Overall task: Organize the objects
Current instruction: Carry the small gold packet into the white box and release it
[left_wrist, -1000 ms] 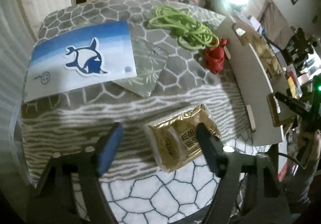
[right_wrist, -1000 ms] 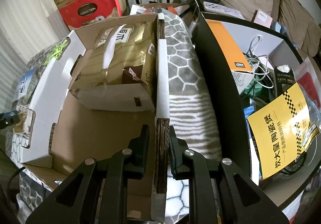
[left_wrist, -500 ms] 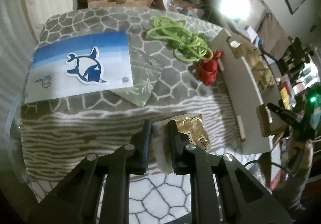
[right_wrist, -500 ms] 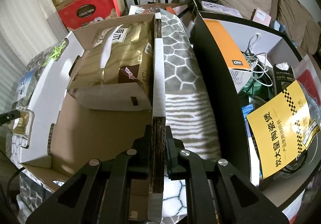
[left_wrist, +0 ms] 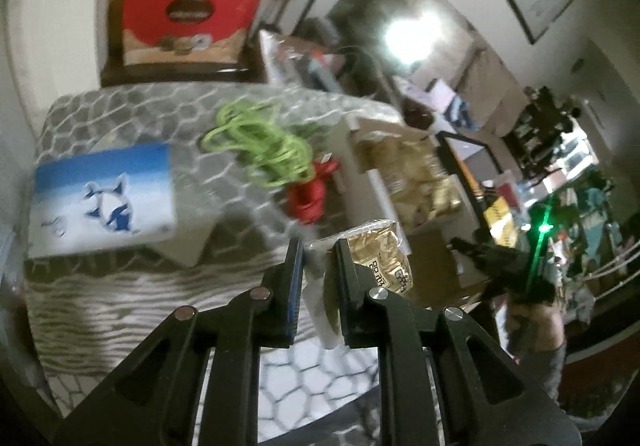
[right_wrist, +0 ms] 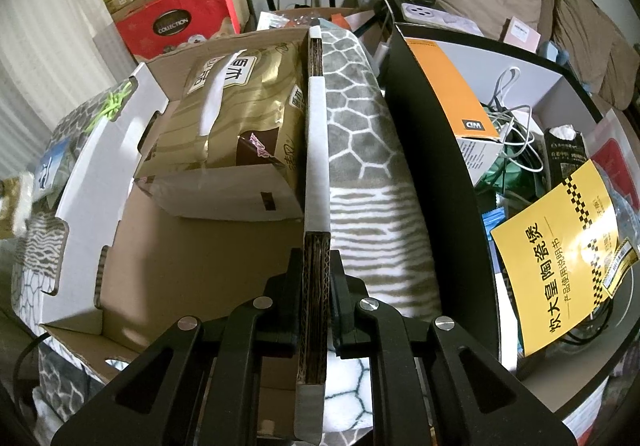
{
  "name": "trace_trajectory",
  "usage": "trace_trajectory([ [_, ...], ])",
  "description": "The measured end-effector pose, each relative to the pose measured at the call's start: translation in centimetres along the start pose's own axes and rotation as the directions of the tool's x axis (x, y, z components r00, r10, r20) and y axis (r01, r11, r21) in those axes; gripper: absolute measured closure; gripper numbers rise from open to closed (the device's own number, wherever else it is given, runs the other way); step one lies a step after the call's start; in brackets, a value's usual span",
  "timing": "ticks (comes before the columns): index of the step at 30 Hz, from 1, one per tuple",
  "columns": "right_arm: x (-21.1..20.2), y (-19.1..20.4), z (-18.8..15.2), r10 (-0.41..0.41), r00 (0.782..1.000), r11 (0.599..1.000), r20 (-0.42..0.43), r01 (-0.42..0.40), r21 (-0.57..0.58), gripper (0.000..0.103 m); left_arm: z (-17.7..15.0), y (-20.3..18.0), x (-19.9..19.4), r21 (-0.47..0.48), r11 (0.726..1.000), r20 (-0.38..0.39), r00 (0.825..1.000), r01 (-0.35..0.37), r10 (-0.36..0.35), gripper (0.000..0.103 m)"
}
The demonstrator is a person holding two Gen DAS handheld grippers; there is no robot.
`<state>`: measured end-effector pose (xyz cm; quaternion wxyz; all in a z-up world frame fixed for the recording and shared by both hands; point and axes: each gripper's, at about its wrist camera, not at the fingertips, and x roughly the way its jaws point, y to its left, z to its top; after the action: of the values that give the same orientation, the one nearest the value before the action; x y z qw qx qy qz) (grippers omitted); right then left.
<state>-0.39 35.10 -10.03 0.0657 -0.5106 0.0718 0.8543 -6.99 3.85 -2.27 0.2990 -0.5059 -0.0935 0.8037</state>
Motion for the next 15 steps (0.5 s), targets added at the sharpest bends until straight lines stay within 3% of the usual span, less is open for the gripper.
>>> trace_trajectory([
  [11, 0.0, 0.0, 0.0, 0.000, 1.000, 1.000, 0.000, 0.000, 0.000, 0.093, 4.4, -7.2, 4.3, 0.089, 0.996, 0.001, 1.000, -0.017, 0.017, 0.089],
  [15, 0.0, 0.0, 0.0, 0.000, 1.000, 1.000, -0.001, 0.000, -0.001, 0.093, 5.0, -8.8, 6.8, 0.121, 0.993, -0.055, 0.998, -0.010, 0.017, 0.089],
])
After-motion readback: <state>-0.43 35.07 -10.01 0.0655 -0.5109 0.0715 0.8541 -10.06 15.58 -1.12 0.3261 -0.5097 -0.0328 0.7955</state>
